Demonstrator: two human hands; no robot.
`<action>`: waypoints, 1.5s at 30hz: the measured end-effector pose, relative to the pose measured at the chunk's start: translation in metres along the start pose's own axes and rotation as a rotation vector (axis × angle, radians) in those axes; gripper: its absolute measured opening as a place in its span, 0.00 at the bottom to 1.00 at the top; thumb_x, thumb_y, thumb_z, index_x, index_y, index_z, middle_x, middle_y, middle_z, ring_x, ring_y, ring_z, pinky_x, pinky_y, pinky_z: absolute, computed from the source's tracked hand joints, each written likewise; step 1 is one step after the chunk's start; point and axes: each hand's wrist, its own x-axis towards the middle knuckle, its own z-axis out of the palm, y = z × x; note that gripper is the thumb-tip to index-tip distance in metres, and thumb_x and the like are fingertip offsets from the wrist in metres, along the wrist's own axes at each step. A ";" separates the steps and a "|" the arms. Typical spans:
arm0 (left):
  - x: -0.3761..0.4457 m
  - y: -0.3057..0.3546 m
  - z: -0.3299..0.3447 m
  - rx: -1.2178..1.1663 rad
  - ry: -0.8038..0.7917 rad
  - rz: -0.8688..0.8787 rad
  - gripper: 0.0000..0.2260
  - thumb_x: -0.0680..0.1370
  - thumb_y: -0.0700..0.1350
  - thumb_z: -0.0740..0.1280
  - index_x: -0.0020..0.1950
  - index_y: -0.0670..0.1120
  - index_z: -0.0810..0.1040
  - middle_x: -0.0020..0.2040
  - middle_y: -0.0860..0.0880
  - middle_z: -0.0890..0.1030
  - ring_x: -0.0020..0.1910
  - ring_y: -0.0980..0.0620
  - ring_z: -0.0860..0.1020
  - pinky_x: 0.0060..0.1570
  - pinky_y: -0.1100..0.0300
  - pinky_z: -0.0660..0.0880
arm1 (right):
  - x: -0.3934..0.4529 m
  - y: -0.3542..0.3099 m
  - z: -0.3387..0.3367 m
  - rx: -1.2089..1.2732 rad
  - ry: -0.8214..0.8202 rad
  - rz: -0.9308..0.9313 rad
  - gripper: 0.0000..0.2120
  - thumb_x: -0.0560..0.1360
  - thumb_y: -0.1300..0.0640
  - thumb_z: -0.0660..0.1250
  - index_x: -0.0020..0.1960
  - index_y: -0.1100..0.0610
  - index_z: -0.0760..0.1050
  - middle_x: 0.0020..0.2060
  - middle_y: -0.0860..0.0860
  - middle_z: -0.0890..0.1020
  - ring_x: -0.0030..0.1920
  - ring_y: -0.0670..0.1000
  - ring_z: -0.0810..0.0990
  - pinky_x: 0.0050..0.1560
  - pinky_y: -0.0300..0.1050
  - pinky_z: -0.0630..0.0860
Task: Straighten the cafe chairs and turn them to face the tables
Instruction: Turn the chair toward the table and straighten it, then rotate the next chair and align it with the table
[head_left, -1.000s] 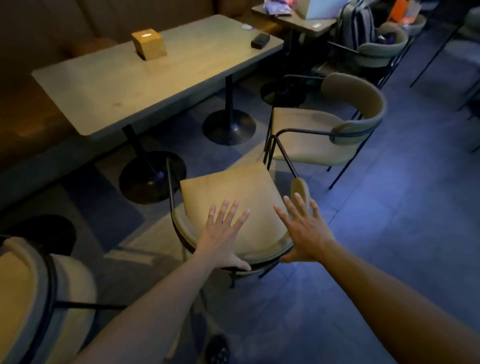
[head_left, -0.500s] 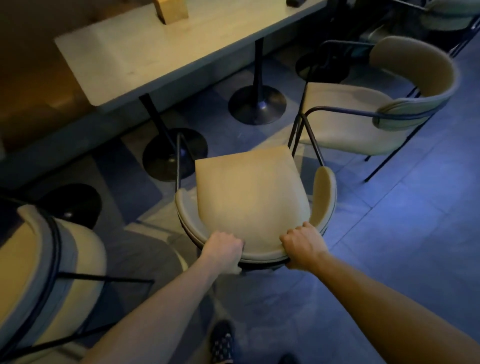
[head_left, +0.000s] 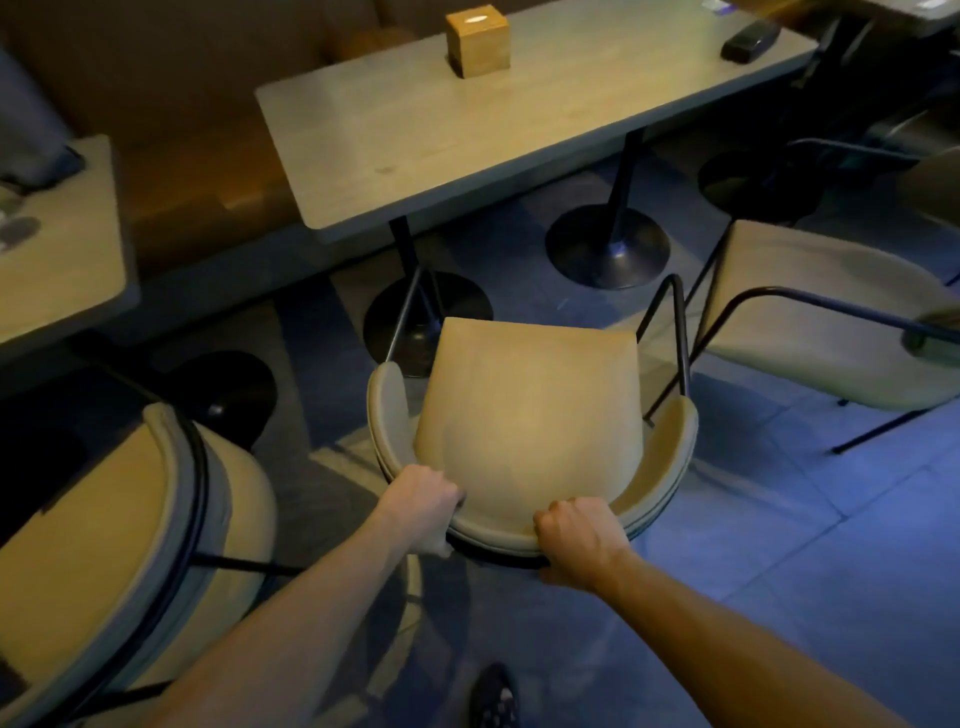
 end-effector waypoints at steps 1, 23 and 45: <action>0.003 -0.011 0.000 -0.002 -0.001 -0.009 0.21 0.70 0.61 0.73 0.55 0.48 0.80 0.47 0.48 0.84 0.47 0.45 0.82 0.43 0.54 0.73 | 0.010 -0.002 -0.007 0.001 0.002 -0.009 0.14 0.74 0.46 0.70 0.52 0.56 0.80 0.49 0.55 0.84 0.48 0.57 0.83 0.41 0.48 0.72; 0.004 -0.053 -0.011 0.013 0.154 -0.105 0.60 0.61 0.85 0.53 0.77 0.53 0.26 0.77 0.42 0.26 0.75 0.37 0.27 0.72 0.32 0.35 | 0.038 0.020 -0.024 0.050 0.237 0.000 0.65 0.64 0.22 0.64 0.76 0.54 0.26 0.79 0.61 0.40 0.77 0.64 0.40 0.74 0.68 0.46; 0.158 0.288 -0.288 -0.053 0.578 -0.021 0.58 0.62 0.84 0.52 0.82 0.50 0.46 0.82 0.41 0.47 0.80 0.37 0.43 0.74 0.31 0.42 | -0.235 0.438 0.002 0.045 0.470 0.317 0.60 0.65 0.22 0.62 0.79 0.53 0.35 0.79 0.59 0.42 0.77 0.64 0.39 0.75 0.67 0.44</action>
